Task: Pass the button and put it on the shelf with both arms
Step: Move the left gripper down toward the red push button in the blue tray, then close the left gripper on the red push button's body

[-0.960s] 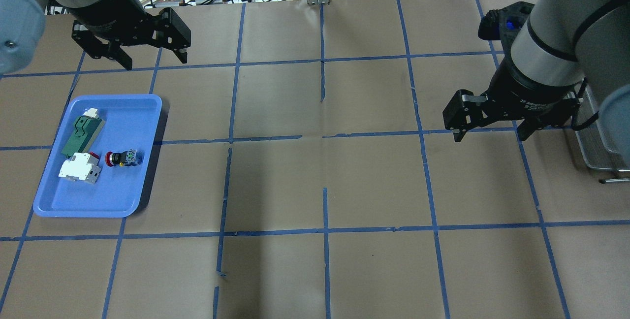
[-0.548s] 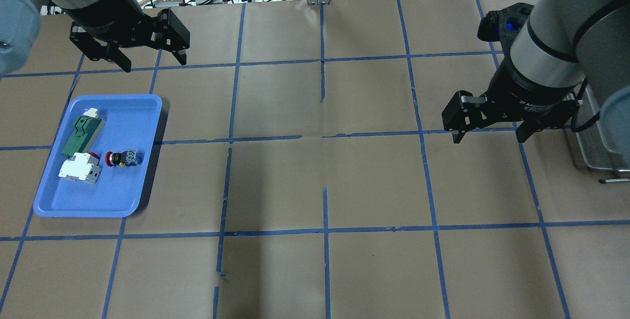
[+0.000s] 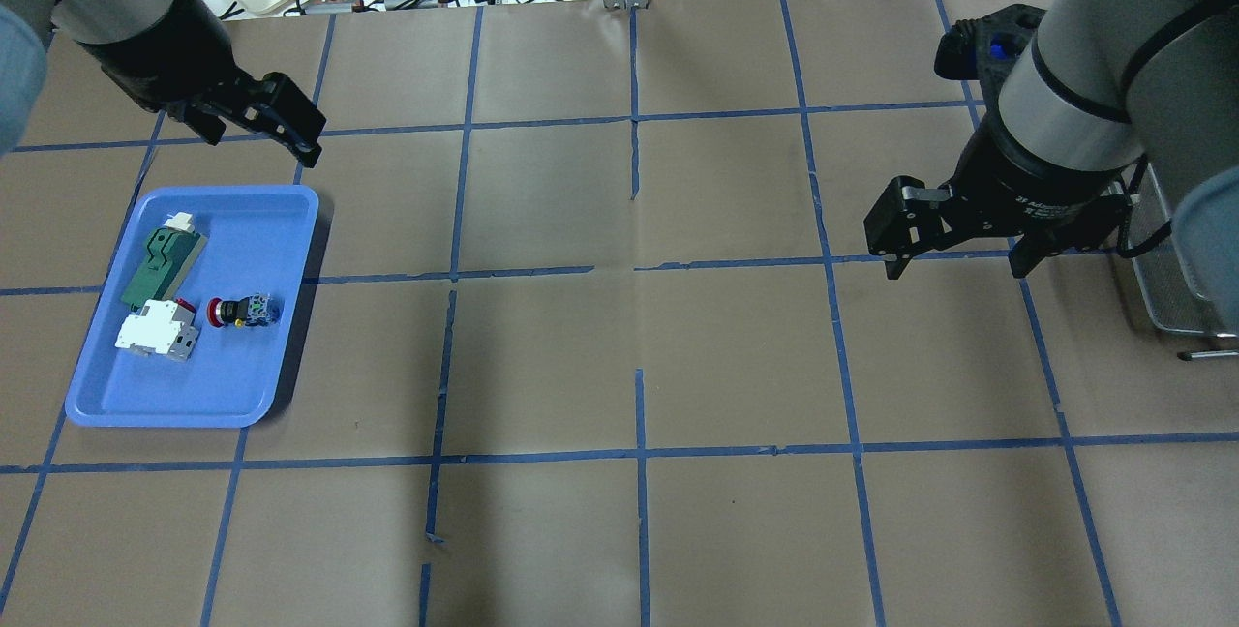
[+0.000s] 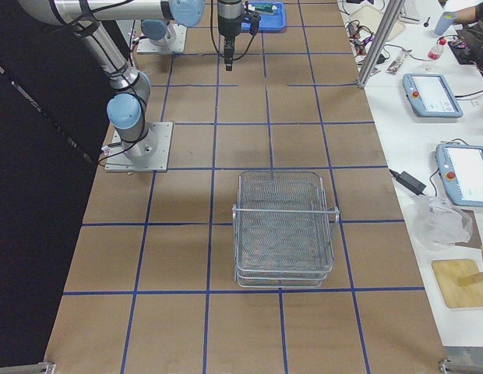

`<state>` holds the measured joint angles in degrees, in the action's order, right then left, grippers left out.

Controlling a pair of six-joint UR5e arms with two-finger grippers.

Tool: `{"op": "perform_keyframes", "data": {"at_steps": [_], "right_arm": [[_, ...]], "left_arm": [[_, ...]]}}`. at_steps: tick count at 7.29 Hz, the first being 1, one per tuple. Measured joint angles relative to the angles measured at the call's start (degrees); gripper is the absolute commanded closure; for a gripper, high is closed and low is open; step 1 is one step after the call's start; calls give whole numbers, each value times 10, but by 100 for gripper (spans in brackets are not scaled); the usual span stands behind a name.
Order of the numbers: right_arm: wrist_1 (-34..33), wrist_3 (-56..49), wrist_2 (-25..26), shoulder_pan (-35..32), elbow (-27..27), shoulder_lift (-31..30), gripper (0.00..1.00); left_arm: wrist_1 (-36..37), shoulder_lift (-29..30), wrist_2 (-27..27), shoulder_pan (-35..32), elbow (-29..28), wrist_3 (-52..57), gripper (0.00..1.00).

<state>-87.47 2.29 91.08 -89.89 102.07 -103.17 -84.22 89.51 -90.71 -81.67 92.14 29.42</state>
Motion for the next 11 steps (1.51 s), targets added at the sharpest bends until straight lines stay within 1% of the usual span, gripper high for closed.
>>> {"op": "perform_keyframes", "data": {"at_steps": [2, 3, 5, 7, 9, 10, 11], "right_arm": [[1, 1, -1, -1, 2, 2, 0], [2, 1, -1, -1, 6, 2, 0], [2, 0, -2, -1, 16, 2, 0], [1, 0, -9, -1, 19, 2, 0], [-13, 0, -17, -1, 20, 2, 0], [-21, 0, -18, -1, 20, 2, 0], [-25, 0, -18, -1, 20, 3, 0]], "left_arm": [[23, 2, -1, 54, 18, 185, 0], [26, 8, 1, 96, 24, 287, 0], [35, 25, 3, 180, 52, 527, 0], [79, 63, 0, 208, 75, 732, 0], [146, 119, -4, 218, 88, 869, 0], [190, 145, -5, 220, 101, 907, 0], [238, 166, -5, 220, 121, 922, 0]]}}
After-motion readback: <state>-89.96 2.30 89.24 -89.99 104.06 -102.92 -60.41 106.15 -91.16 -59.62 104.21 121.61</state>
